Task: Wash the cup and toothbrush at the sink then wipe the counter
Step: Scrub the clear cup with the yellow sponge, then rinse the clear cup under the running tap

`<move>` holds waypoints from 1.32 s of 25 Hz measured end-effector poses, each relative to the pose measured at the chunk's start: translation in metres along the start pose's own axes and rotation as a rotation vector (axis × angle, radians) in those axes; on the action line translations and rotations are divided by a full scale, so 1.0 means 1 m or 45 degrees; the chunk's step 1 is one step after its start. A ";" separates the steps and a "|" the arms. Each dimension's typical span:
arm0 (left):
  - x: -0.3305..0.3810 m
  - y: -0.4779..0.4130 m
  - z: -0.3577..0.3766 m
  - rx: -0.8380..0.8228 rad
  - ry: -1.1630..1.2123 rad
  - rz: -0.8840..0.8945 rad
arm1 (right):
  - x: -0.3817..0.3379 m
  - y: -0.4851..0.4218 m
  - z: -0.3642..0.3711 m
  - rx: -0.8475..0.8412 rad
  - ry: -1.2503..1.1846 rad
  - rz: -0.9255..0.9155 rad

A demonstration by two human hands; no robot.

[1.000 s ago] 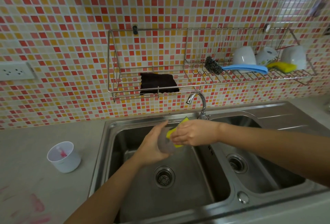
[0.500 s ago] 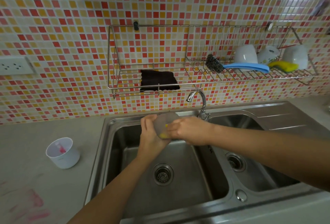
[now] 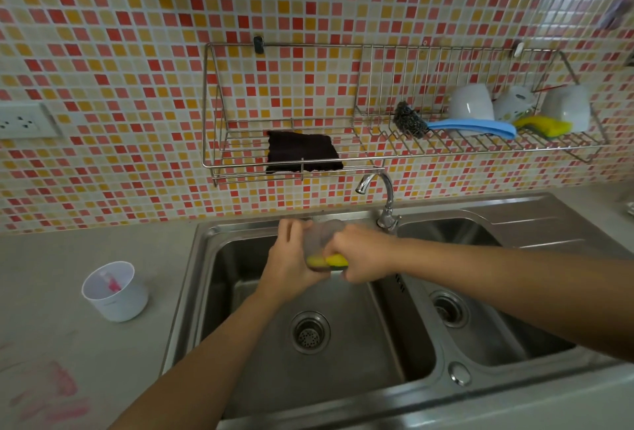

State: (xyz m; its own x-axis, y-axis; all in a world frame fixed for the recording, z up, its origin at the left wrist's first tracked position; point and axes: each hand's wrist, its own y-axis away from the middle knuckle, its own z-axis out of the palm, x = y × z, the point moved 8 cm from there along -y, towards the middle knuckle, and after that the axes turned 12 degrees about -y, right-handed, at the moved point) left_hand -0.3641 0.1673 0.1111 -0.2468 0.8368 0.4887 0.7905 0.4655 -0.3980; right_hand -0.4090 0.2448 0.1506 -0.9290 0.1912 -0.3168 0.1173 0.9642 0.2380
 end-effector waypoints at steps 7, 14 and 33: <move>-0.002 0.005 -0.014 0.292 -0.236 -0.009 | 0.026 0.010 -0.016 -0.031 -0.899 0.296; -0.072 0.024 0.003 -0.070 0.869 -0.641 | 0.002 0.002 -0.074 0.421 -1.753 0.019; -0.094 0.055 -0.091 -0.196 0.572 -0.358 | -0.022 -0.222 -0.097 0.142 -0.188 0.519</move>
State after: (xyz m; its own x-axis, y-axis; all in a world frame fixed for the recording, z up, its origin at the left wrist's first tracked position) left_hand -0.2463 0.0882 0.1137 -0.2234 0.4654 0.8564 0.8097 0.5778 -0.1028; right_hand -0.4489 0.0087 0.1934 -0.7398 0.5762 -0.3474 0.5081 0.8169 0.2731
